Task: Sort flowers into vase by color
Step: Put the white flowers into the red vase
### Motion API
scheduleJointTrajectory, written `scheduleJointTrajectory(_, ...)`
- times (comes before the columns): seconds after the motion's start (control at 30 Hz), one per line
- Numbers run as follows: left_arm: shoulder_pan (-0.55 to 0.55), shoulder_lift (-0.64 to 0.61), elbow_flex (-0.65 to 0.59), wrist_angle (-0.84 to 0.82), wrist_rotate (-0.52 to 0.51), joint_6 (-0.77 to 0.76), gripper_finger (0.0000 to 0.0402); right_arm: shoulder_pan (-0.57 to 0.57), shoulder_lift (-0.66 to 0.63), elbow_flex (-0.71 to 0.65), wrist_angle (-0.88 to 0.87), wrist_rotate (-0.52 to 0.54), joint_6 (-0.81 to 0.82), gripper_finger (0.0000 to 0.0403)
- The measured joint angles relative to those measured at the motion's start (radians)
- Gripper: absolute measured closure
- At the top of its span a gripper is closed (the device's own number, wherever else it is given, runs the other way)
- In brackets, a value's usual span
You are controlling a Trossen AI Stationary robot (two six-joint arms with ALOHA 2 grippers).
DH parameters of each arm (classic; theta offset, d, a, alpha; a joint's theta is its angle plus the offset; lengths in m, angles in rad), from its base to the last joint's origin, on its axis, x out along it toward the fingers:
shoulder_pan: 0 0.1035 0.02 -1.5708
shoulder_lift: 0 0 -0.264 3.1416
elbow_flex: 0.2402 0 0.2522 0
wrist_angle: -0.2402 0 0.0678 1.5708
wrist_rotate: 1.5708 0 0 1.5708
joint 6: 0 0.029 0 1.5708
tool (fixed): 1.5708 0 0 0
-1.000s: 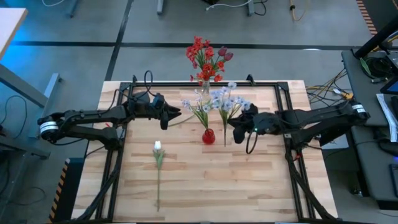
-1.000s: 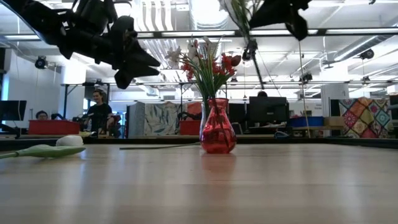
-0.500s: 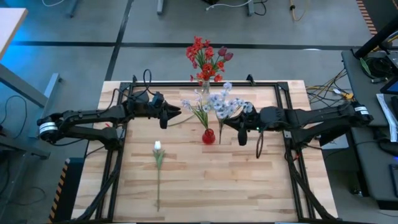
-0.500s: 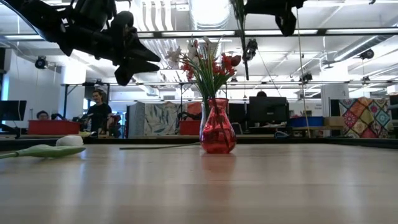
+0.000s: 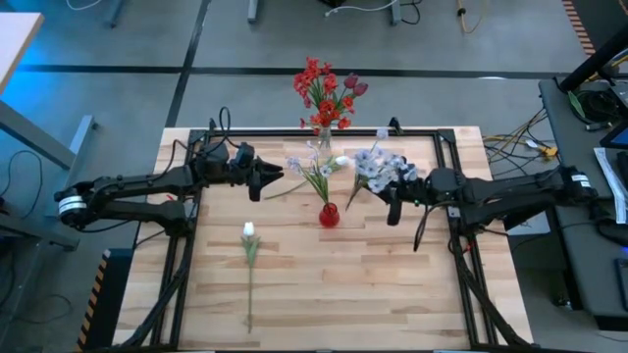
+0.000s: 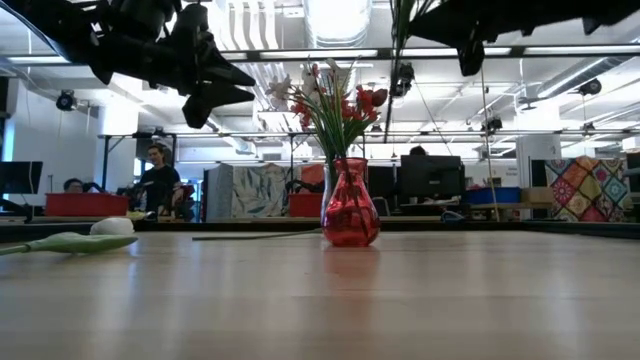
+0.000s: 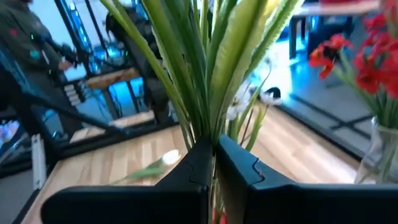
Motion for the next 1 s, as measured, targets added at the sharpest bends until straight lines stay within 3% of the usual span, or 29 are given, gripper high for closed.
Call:
scheduleJointTrajectory(0.13, 0.000, 0.000, 0.000, 0.004, 0.000, 0.000, 0.0290, -0.025, 0.028, -0.046, 0.130, 0.000, -0.037, 0.0391)
scheduleJointTrajectory(0.43, 0.000, -0.002, 0.000, 0.006, -0.002, -0.009, 0.0290, -0.041, 0.116, -0.047, 0.222, -0.047, -0.028, 0.0391)
scheduleJointTrajectory(1.0, 0.000, 0.002, 0.000, -0.020, -0.001, -0.019, 0.0294, -0.042, 0.302, 0.026, 0.220, -0.044, -0.019, 0.0391)
